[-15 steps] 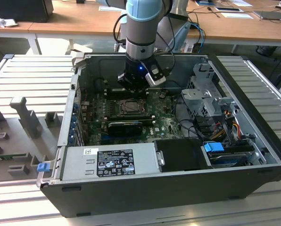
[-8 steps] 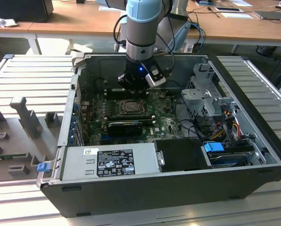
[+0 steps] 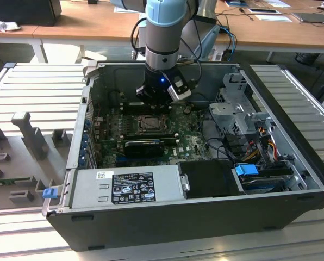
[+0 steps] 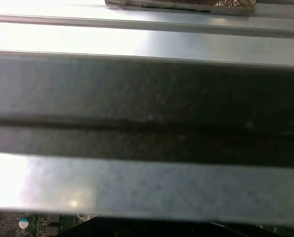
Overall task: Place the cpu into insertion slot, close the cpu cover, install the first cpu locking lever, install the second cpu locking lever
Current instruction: 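Install the first cpu locking lever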
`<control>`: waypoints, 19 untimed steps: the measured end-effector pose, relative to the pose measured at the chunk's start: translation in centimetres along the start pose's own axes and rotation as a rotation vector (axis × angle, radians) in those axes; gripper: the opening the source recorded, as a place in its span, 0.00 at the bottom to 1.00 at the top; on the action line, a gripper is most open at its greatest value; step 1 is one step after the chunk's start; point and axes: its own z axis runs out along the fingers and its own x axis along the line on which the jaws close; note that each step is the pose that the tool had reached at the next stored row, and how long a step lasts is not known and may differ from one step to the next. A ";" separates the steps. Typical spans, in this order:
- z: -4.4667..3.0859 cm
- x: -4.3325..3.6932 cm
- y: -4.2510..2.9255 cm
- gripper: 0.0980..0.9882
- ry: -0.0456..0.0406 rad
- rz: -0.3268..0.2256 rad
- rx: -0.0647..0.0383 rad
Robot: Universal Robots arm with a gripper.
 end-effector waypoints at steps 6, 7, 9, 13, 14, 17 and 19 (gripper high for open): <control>0.02 -0.03 -0.01 0.01 0.0003 0.000 0.009; 0.06 -0.04 -0.02 0.01 0.0005 0.000 0.012; 0.20 -0.04 -0.05 0.01 0.0005 0.000 0.013; 0.23 -0.07 -0.06 0.01 0.0002 0.000 0.005; 0.23 -0.08 -0.06 0.01 0.0001 0.000 0.004; -0.34 -0.09 0.01 0.01 0.0001 0.000 0.004; -0.99 -0.10 0.08 0.01 0.0002 0.000 0.005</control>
